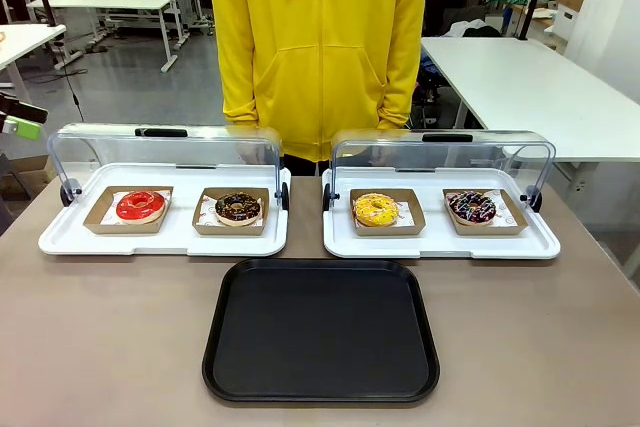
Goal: Move the second donut from the left to the tray.
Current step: Pick up the Paper togo box containing the Donut indicated by the person and place it on the Handle tray.
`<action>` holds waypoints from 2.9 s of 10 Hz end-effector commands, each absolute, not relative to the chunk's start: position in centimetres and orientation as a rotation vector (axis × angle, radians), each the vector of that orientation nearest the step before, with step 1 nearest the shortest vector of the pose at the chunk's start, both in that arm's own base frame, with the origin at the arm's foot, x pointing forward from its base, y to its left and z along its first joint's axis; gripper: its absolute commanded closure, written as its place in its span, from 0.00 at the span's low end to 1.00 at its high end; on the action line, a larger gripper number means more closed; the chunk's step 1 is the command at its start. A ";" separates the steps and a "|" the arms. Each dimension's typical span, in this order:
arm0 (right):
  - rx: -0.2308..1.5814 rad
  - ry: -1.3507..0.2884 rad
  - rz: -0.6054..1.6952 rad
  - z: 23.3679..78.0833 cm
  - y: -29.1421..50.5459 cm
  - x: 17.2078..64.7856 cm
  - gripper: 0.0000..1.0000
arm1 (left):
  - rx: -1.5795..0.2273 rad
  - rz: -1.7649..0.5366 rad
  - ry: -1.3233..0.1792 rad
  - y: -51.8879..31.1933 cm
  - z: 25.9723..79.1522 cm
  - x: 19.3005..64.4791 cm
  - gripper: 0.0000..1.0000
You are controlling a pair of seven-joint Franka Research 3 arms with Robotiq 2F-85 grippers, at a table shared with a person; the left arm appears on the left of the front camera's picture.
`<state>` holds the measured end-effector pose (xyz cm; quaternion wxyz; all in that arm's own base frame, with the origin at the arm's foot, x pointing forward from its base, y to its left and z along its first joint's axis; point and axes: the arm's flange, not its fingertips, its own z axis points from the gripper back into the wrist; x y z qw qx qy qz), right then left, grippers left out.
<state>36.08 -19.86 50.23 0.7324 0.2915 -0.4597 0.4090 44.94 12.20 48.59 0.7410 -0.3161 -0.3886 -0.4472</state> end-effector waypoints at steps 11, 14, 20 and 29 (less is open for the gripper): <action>0.646 -1.034 0.902 50.4 -19.9 36.3 0.00 | -0.691 -0.986 -0.843 12.1 48.7 44.8 0.00; 0.646 -1.034 0.902 50.4 -19.9 36.3 0.00 | -0.691 -0.986 -0.843 12.1 48.7 44.8 0.00; 0.646 -1.034 0.902 50.4 -19.9 36.3 0.00 | -0.691 -0.986 -0.843 12.1 48.7 44.8 0.00; 0.646 -1.034 0.902 50.4 -19.9 36.3 0.00 | -0.691 -0.986 -0.843 12.1 48.7 44.8 0.00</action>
